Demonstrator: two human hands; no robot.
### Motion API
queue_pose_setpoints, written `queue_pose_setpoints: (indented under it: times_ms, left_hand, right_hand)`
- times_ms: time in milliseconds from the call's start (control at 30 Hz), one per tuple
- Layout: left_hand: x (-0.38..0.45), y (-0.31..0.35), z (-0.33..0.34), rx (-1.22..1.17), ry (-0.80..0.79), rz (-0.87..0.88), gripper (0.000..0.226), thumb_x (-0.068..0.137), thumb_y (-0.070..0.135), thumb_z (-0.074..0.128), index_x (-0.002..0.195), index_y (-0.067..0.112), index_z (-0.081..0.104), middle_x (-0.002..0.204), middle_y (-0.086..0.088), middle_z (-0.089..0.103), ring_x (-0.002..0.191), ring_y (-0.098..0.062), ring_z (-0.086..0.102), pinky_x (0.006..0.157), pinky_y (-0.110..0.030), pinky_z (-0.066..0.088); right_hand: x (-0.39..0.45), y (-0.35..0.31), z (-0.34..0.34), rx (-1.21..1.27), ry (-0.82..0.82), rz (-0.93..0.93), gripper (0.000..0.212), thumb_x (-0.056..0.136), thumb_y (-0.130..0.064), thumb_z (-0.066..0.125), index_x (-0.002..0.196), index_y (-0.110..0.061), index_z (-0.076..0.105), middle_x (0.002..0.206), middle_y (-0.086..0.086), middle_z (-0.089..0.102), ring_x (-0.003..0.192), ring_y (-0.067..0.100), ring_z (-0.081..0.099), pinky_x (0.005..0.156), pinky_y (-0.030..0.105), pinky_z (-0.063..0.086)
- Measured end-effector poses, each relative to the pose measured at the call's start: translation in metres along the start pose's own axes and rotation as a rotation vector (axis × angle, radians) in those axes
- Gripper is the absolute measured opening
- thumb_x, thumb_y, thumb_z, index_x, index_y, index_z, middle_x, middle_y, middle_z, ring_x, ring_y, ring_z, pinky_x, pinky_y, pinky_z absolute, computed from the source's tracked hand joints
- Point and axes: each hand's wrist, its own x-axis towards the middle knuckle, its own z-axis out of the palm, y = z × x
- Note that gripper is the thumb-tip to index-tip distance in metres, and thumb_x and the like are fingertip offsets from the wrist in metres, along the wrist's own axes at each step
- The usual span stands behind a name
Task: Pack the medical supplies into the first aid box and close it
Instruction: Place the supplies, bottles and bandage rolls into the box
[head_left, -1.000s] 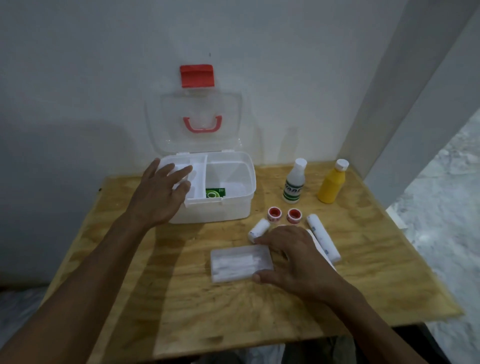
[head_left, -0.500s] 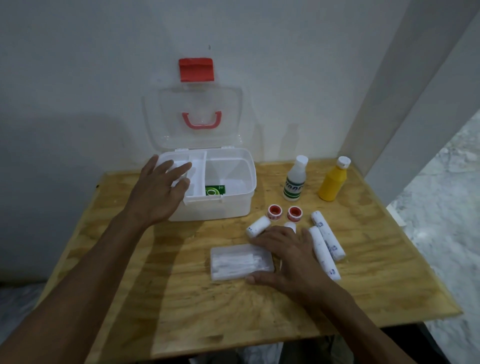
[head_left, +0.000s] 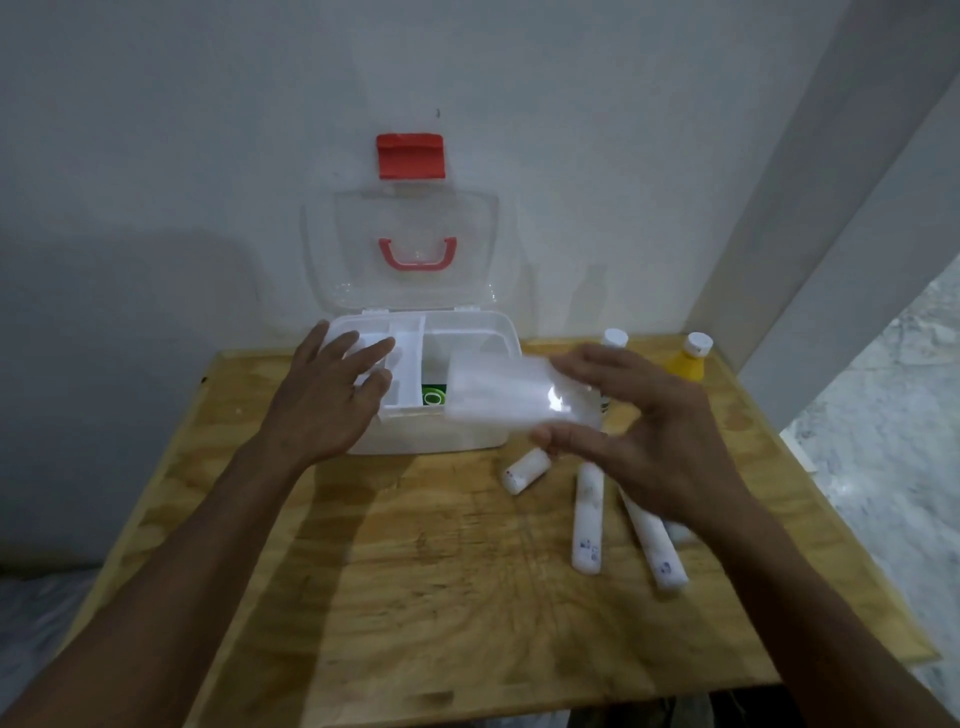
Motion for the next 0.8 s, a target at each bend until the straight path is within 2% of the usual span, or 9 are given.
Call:
queue_pose_setpoints:
  times_ms: [100,200,300,600,800]
  left_hand:
    - [0.001,-0.004,0.002,0.021,-0.001,0.0,0.06,0.089,0.057,0.021,0.144,0.039,0.039,0.157,-0.006,0.031,0.149,-0.019,0.002,0.12,-0.037,-0.001]
    - [0.001,-0.006,0.003,-0.015,0.008,-0.009,0.06,0.089,0.057,0.023,0.143,0.038,0.041,0.157,-0.005,0.031,0.149,-0.021,0.001,0.12,-0.039,0.003]
    - [0.0,-0.006,0.003,-0.018,0.015,-0.007,0.06,0.089,0.057,0.024,0.143,0.038,0.041,0.157,-0.004,0.031,0.149,-0.021,0.001,0.119,-0.039,0.005]
    - [0.001,-0.01,0.006,-0.018,0.019,0.005,0.065,0.087,0.063,0.017,0.143,0.04,0.04,0.157,-0.003,0.031,0.15,-0.02,-0.001,0.118,-0.039,0.006]
    - [0.0,-0.008,0.007,-0.007,0.029,-0.015,0.059,0.09,0.057,0.022,0.143,0.041,0.039,0.158,0.001,0.028,0.149,-0.019,-0.001,0.118,-0.042,0.009]
  right_hand:
    - [0.041,0.0,-0.001,-0.102,0.006,0.029,0.062,0.067,-0.053,0.077,0.119,-0.022,0.069,0.122,-0.008,0.062,0.111,-0.003,0.056,0.094,0.007,0.04]
    - [0.073,0.007,0.009,-0.242,-0.068,0.07,0.063,0.069,-0.05,0.079,0.122,-0.019,0.068,0.127,0.001,0.063,0.115,0.013,0.058,0.098,0.026,0.046]
    - [0.092,0.016,0.025,-0.348,-0.192,0.084,0.063,0.071,-0.044,0.082,0.124,-0.016,0.067,0.128,0.005,0.063,0.113,0.021,0.058,0.096,0.032,0.046]
    - [0.116,0.03,0.074,-0.532,-0.357,-0.005,0.067,0.071,-0.049,0.08,0.126,-0.014,0.065,0.12,0.008,0.067,0.103,0.027,0.06,0.091,0.042,0.047]
    - [0.12,0.03,0.092,-0.644,-0.38,-0.028,0.065,0.076,-0.054,0.075,0.131,-0.024,0.061,0.131,0.0,0.062,0.116,0.023,0.049,0.095,0.04,0.036]
